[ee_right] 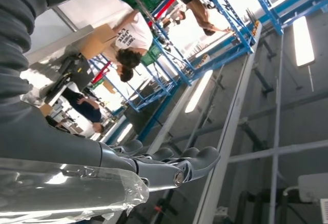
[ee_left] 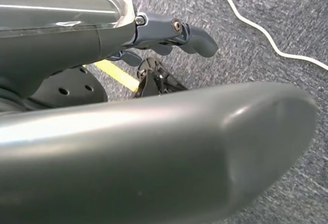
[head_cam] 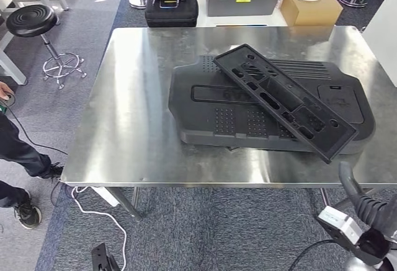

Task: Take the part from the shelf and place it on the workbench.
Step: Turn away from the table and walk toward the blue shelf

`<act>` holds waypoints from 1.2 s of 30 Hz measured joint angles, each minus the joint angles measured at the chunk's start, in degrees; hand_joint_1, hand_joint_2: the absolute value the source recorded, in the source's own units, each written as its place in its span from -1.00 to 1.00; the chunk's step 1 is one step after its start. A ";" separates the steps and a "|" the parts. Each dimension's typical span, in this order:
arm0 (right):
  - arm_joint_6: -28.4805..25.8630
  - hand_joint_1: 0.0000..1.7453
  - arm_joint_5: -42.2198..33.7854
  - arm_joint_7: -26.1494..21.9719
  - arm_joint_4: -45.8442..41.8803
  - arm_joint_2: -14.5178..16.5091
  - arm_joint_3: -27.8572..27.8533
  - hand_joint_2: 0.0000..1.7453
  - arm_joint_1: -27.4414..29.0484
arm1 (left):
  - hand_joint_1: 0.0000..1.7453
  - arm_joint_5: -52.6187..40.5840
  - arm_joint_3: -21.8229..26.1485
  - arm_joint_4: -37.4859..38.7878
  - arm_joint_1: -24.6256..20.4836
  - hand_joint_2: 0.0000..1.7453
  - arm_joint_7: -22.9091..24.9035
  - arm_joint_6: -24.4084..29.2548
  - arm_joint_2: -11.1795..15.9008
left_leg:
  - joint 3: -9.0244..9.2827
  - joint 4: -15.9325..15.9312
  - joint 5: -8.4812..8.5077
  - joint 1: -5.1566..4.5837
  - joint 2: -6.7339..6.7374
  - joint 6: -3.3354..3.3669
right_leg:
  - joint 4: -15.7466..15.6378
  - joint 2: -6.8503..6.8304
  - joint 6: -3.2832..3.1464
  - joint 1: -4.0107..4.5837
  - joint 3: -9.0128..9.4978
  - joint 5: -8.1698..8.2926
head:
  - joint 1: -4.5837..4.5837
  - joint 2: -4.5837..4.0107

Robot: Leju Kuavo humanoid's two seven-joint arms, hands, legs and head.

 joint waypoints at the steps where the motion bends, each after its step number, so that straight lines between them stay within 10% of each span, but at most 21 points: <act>1: -0.01 -1.00 0.00 -0.06 0.01 0.24 0.00 1.00 0.02 | -1.00 0.00 0.01 0.00 0.00 -1.00 -0.01 0.02 0.03 | -0.86 1.94 -1.65 0.02 0.00 -0.15 | -0.21 -0.13 -0.54 -0.05 -0.23 0.14 | -0.03 0.00; 4: 0.00 -1.00 -0.14 -0.38 0.15 0.88 0.00 1.00 0.19 | -1.00 0.01 0.05 0.01 0.00 -1.00 -0.01 0.05 0.09 | -4.97 12.25 -7.34 0.04 0.01 -0.22 | -0.22 -0.43 -1.68 0.32 -1.28 0.75 | -0.05 0.00; 6: 0.01 -1.00 -0.72 -0.69 0.32 1.25 0.00 1.00 0.34 | -1.00 0.01 0.11 0.01 0.01 -1.00 -0.01 0.05 0.13 | -5.42 14.54 -7.23 0.02 0.01 -0.06 | -0.16 -0.55 -1.86 0.61 -1.94 1.24 | -0.03 0.00; 11: -0.01 -1.00 -2.41 -0.90 0.43 1.62 -0.02 1.00 0.44 | -1.00 0.01 0.13 0.01 0.03 -1.00 -0.01 0.04 0.17 | 2.51 -0.42 -0.40 -0.29 0.01 0.72 | 0.14 -0.51 -0.68 0.83 -2.98 2.57 | 0.01 0.00; 14: -0.02 -1.00 -3.28 -0.92 0.48 1.64 -0.03 1.00 0.49 | -1.00 0.00 0.15 0.02 0.16 -1.00 -0.01 0.03 0.15 | 1.92 -1.05 0.32 -0.61 0.04 1.49 | 0.03 -0.51 0.51 0.62 -3.43 3.44 | 0.04 0.00; 16: -0.01 -1.00 -3.64 -0.92 0.59 1.64 -0.08 1.00 0.54 | -1.00 0.00 0.15 0.01 0.18 -1.00 -0.01 0.03 0.14 | 1.08 -1.14 1.35 -0.59 0.26 2.46 | 1.98 -0.51 1.02 0.46 -4.19 0.89 | 0.11 0.00; 20: -0.02 -1.00 -4.41 -0.92 1.09 1.64 -0.09 -1.00 0.69 | -1.00 0.01 0.15 0.00 0.25 -1.00 -0.01 0.01 0.15 | -1.29 -0.99 3.27 -1.12 0.60 3.52 | 14.58 -0.52 1.42 0.44 -6.84 -7.74 | 0.16 0.00; 22: -0.01 -1.00 -4.97 -0.92 1.34 1.64 -0.06 -1.00 0.77 | -1.00 0.01 0.15 0.00 0.31 -1.00 -0.01 -0.02 0.15 | -2.52 -0.83 4.11 -1.52 0.61 3.64 | 14.45 -0.51 1.18 0.56 -4.68 -6.28 | 0.15 0.00; 26: 0.04 -1.00 -6.12 -0.92 1.45 1.57 -0.03 -1.00 0.65 | -1.00 0.00 0.15 0.00 0.32 -1.00 -0.01 -0.11 0.06 | -3.95 -0.68 5.56 -1.98 0.52 3.30 | -0.53 -0.27 -0.82 1.44 5.31 -2.72 | 0.09 0.00; 29: 0.32 -1.00 -7.35 -0.91 1.51 1.45 -0.01 -1.00 0.63 | -1.00 -0.01 0.17 0.00 0.33 -1.00 -0.01 -0.19 0.07 | -4.65 -0.74 6.55 -1.58 0.50 2.32 | -3.50 -0.36 -1.64 1.89 6.22 -2.17 | 0.10 0.00; 31: 0.49 -1.00 -7.97 -0.90 1.63 1.40 0.03 -1.00 0.59 | -1.00 0.00 0.19 0.00 0.35 -1.00 -0.01 -0.20 0.13 | -5.53 0.59 4.63 -1.52 0.34 1.72 | -4.23 -0.73 -2.23 1.65 5.46 -0.94 | 0.07 0.00; 34: 0.60 -1.00 -8.64 -0.90 1.86 1.40 0.06 -1.00 0.80 | -1.00 0.02 0.21 0.00 0.39 -1.00 -0.01 -0.19 0.21 | -8.12 9.70 -3.05 -1.06 0.23 0.79 | -4.27 -1.15 -2.54 1.44 3.12 0.86 | -0.01 0.00; 36: 0.63 -1.00 -8.86 -0.91 2.09 1.40 0.08 -1.00 0.95 | -1.00 0.01 0.21 0.00 0.42 -1.00 -0.01 -0.19 0.26 | -8.56 14.88 -4.31 -0.63 0.24 0.27 | -3.90 -1.28 -2.24 1.32 1.37 1.93 | 0.00 0.00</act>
